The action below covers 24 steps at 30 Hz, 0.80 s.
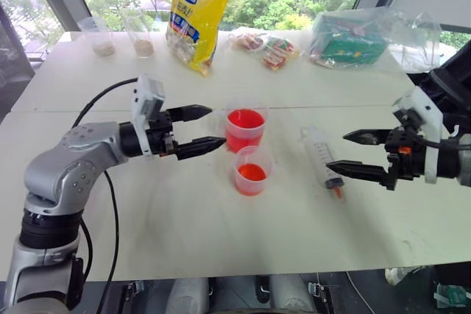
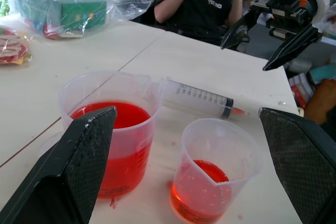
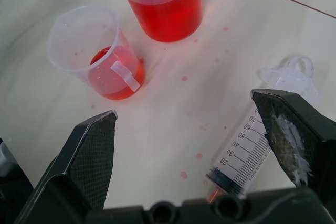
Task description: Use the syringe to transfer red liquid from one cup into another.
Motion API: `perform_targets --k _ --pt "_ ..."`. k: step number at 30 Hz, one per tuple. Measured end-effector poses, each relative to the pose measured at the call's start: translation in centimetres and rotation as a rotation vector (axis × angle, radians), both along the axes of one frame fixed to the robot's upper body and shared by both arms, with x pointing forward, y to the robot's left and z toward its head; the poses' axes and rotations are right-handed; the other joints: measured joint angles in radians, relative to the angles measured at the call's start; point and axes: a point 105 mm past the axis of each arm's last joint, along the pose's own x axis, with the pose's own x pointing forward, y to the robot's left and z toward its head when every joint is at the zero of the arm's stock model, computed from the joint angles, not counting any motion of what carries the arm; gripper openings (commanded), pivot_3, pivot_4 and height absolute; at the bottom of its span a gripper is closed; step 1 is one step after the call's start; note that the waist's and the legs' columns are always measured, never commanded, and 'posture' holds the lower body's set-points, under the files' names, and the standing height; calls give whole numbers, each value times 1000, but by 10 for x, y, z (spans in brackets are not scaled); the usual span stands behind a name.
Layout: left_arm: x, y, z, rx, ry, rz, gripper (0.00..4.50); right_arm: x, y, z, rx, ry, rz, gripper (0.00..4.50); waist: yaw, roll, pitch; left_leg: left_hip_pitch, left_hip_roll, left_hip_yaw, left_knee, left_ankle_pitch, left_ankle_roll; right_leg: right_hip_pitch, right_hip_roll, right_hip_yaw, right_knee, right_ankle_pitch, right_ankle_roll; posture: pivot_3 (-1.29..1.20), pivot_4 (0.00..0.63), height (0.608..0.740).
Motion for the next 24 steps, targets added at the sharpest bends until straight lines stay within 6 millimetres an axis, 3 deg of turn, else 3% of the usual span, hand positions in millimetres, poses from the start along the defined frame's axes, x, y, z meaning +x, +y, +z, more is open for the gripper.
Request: perform_targets --k 6,24 --pt "-2 -6 -6 -3 -4 -25 4500 1 -1 0 -2 -5 -10 4475 -1 0 0 0 0 0 0 0 0 0 0 0 0 0 0 0 150 740" --pt "3 -2 -2 -6 -11 -24 4500 11 -9 2 -14 -21 -100 4475 -1 0 0 0 0 0 0 0 0 0 0 0 0 0 0 0 150 740"
